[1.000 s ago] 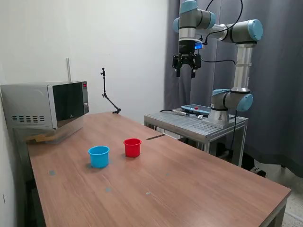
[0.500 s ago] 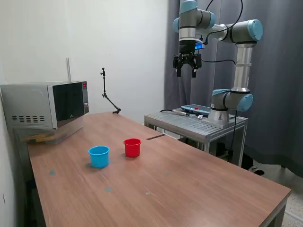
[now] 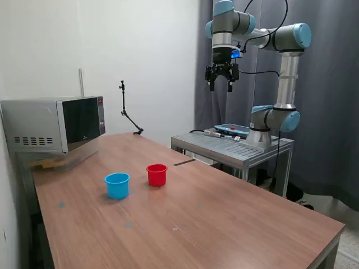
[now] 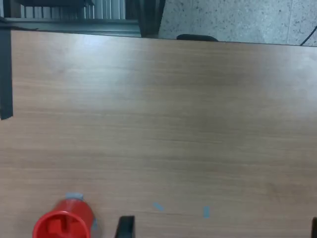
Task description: Place red objects in the red bin, and blue objects in the blue bin.
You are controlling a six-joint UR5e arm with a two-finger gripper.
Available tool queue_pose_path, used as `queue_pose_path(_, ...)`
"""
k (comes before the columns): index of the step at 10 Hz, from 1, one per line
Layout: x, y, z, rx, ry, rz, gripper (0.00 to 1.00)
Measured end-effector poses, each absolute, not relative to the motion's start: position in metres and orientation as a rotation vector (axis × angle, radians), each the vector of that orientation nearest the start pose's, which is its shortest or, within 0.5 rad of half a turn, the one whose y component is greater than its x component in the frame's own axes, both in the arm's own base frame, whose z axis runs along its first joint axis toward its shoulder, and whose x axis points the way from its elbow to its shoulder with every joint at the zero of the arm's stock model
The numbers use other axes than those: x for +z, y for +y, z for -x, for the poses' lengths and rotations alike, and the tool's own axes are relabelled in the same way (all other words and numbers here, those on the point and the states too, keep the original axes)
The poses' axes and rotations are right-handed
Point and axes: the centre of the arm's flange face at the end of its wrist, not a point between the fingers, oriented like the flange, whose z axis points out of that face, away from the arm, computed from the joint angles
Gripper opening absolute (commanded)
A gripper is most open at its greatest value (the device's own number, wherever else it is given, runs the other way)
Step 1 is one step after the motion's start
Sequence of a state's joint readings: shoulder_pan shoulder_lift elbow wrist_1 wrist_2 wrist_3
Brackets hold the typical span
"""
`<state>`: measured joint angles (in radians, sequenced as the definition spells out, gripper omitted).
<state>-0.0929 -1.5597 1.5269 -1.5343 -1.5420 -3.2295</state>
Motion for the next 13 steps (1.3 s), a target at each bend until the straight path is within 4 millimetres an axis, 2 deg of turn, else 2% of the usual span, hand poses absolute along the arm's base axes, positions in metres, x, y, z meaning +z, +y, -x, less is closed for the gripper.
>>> queue_pose_path(13, 0.5041, -0.0912, 0.5015, -0.023, 2.243, 2.236, 1.00)
